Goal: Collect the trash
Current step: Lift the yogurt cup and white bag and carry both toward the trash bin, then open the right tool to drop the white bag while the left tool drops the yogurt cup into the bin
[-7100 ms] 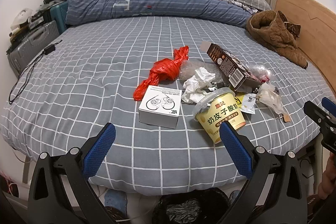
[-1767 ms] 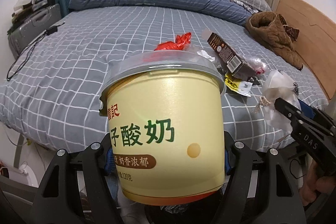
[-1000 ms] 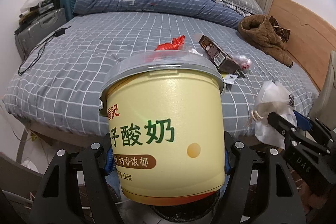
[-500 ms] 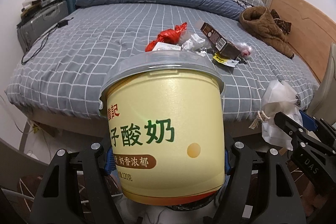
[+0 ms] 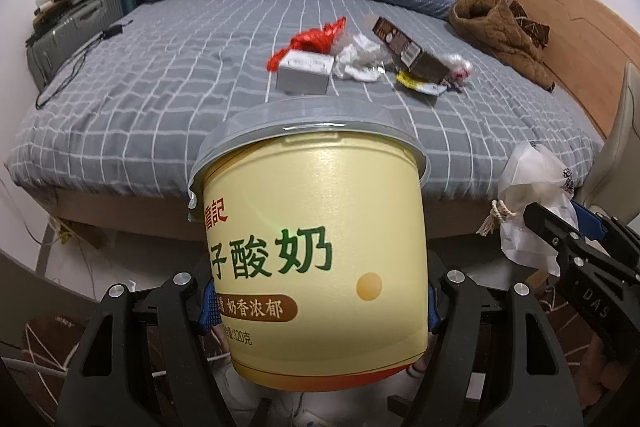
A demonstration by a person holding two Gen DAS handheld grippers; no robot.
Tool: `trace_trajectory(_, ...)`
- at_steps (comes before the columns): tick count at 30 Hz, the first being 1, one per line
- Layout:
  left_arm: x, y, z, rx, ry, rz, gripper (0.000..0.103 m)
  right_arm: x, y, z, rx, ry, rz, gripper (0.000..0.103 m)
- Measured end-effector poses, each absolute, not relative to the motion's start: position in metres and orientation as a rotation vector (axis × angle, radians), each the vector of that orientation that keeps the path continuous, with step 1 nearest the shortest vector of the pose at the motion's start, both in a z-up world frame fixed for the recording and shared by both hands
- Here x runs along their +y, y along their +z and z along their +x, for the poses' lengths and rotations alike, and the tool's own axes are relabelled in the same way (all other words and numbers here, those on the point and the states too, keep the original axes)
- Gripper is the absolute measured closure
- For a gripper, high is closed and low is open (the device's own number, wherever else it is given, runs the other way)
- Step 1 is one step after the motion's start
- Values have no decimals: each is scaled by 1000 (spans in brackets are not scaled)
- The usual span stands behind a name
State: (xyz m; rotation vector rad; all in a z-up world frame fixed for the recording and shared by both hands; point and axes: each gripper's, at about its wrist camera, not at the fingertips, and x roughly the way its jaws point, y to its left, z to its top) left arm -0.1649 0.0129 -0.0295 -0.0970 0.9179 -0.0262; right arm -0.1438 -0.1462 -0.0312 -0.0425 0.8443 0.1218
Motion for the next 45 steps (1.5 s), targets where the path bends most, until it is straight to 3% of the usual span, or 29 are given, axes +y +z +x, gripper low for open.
trace_trajectory(25,31,-146,-157,1090,-21,-141,33,-120,-156,-140,1060,148,-57,56)
trace_trajectory(45,30,-216,-116,1226,-8,-122,33,-103,-224,-106,1223,158,-68,53)
